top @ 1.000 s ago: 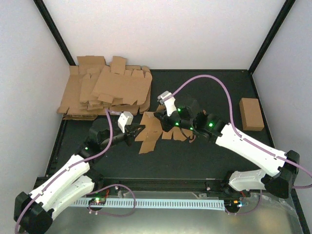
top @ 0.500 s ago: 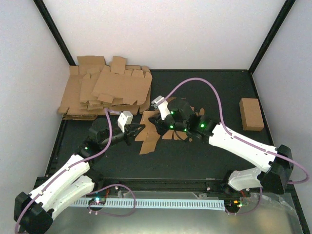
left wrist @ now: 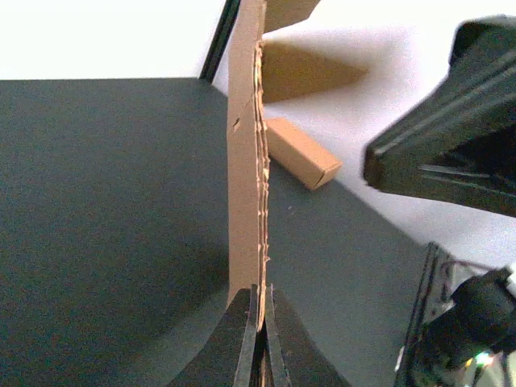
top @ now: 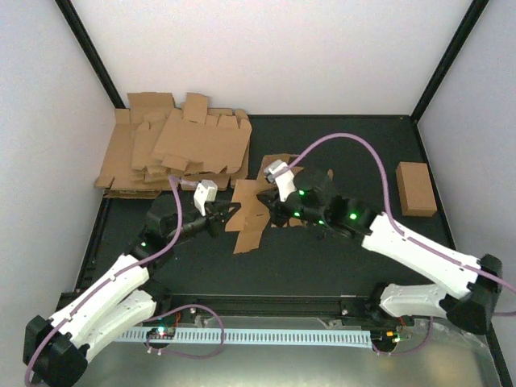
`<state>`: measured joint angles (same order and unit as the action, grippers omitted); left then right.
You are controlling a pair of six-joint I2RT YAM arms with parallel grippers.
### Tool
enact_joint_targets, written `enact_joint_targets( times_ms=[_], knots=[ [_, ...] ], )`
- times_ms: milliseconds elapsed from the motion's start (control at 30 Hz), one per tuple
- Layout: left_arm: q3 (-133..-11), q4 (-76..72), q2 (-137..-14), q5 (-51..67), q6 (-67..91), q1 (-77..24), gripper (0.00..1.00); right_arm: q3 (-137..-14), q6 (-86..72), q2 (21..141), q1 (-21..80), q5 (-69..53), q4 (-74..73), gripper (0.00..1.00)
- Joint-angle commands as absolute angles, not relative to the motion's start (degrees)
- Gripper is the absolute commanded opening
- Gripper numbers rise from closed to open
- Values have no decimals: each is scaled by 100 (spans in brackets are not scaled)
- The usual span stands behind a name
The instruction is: Fold the paper box
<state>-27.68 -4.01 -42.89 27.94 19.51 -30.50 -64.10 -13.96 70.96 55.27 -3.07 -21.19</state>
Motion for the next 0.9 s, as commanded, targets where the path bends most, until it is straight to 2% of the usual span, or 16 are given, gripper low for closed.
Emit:
enact_joint_targets(
  times_ms=[0,233,433,600,867],
  knots=[
    [-2863,-1305,-4344,2934,3165,-3063,2,-6270,-1130,6335,5563,-29,-2371,2],
    [-2676,-2290,-4823,3208,5008,-3067,2,-5959,-1167,5573,5561,-146,-3149,3],
    [-2076,-3618,-5449,3371,6310,-3067,2,-5822,-1131,5494,5563,-900,-3749,4],
    [-1978,-3276,-5584,3147,6286,-3064,2,-5202,-1286,5632,5656,-1660,-3249,2],
    [-1995,-1990,-5372,2601,5888,-3064,2,-4534,-1594,6251,6294,-1087,-1670,2]
  ],
)
